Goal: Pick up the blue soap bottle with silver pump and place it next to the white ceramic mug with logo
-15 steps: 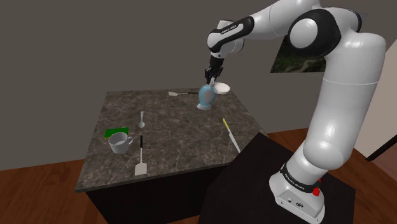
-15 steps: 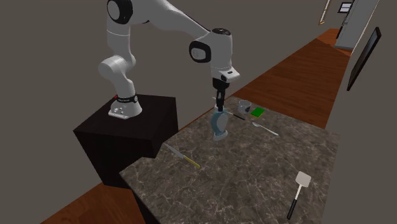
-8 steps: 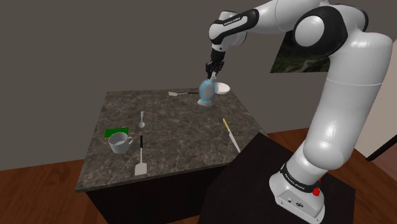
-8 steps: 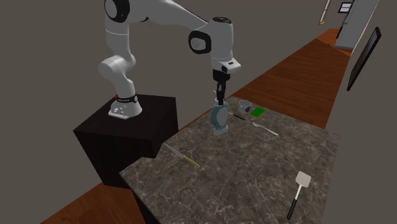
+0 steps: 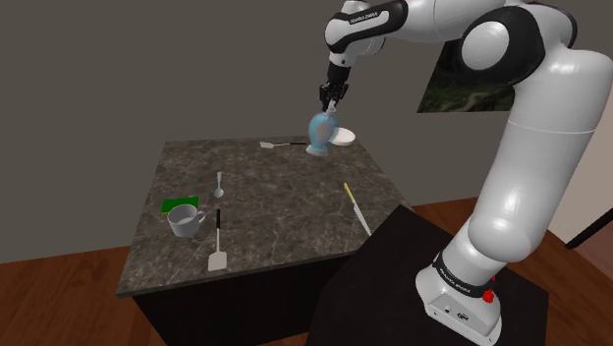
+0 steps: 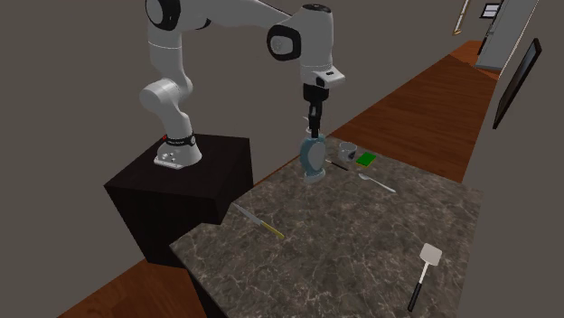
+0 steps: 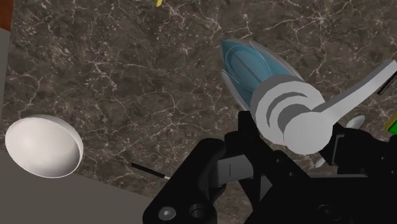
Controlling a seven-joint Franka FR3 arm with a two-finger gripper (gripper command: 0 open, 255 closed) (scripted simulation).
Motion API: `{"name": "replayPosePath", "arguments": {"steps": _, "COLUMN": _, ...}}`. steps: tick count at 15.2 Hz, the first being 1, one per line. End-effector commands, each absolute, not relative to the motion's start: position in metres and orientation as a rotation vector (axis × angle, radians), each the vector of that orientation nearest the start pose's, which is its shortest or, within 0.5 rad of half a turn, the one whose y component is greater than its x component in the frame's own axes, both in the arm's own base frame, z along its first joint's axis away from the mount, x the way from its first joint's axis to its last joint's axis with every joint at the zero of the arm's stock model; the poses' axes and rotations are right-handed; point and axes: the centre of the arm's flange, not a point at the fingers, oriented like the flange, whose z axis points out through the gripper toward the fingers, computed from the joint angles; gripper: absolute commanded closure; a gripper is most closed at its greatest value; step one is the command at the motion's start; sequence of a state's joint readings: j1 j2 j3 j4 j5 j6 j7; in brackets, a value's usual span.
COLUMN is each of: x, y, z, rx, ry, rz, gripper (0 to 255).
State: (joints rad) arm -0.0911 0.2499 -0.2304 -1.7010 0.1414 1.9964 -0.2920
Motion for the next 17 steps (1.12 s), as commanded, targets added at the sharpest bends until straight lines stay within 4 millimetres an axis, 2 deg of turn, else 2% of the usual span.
{"name": "replayPosePath", "arguments": {"steps": 1, "x": 0.611, "y": -0.183, "z": 0.464, "rx": -3.083, "ry": 0.117, "rz": -0.113, "gripper": 255}}
{"name": "replayPosePath", "arguments": {"steps": 14, "x": 0.611, "y": -0.183, "z": 0.53, "rx": -3.083, "ry": 0.117, "rz": -0.113, "gripper": 255}}
{"name": "replayPosePath", "arguments": {"steps": 17, "x": 0.617, "y": -0.144, "z": 0.53, "rx": -3.083, "ry": 0.117, "rz": -0.113, "gripper": 255}}
